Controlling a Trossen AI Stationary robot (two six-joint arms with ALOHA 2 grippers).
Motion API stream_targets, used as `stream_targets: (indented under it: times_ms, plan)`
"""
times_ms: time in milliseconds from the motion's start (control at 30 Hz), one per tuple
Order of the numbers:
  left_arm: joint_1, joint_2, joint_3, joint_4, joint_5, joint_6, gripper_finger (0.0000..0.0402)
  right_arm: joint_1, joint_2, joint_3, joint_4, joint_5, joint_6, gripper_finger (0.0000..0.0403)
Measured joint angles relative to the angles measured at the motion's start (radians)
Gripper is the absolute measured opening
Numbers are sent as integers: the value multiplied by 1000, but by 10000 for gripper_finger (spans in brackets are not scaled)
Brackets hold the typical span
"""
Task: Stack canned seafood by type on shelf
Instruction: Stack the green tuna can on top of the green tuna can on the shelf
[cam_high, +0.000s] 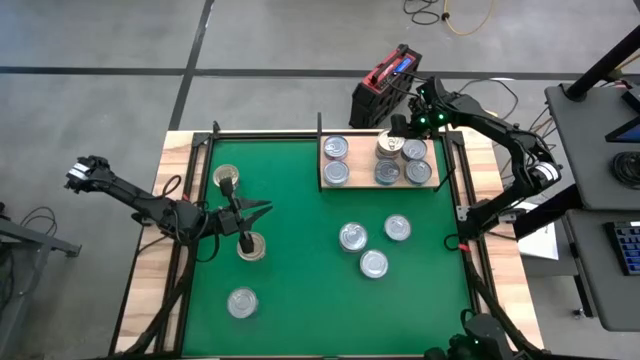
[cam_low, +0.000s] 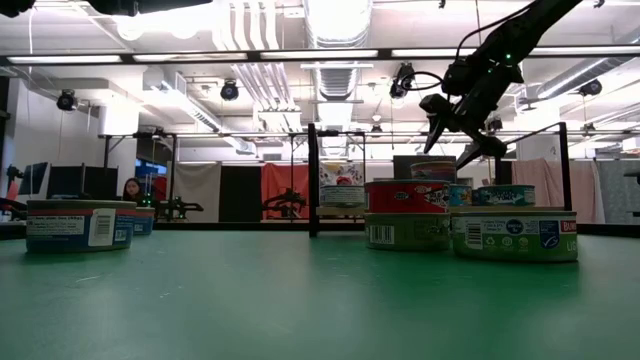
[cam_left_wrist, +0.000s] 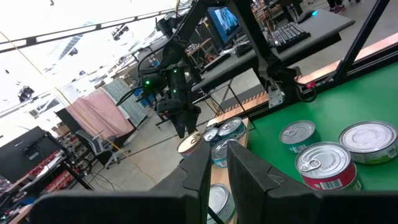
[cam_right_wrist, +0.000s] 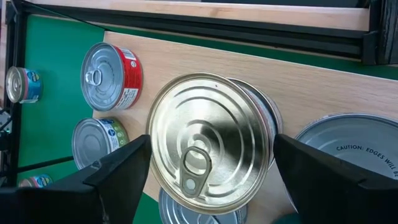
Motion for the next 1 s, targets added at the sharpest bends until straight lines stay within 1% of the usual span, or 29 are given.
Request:
stream_targets:
  times_ms: [100,300,433,600,667,767,833,1000]
  plan:
    - [0,0,0,0,0,-1,36,0,-2,0,0,4,0,322]
    - [0,0,-1,0,0,-13,36,0,-38,7,-5,70,-13,312]
    - [0,0,-1,0,0,-24,36,7,-87,20,-1,75,-17,305]
    - [0,0,-4,0,0,-47,36,58,-167,20,-5,76,-23,294]
    - [0,0,-6,-1,0,-52,36,92,-207,20,-2,92,-35,289]
    - [0,0,-6,-1,0,-71,36,171,-268,16,0,198,-53,280]
    - [0,0,-6,-1,1,-84,36,242,-307,11,0,271,-60,273]
    - [0,0,-6,0,1,-122,36,453,-389,-11,6,385,-97,256]
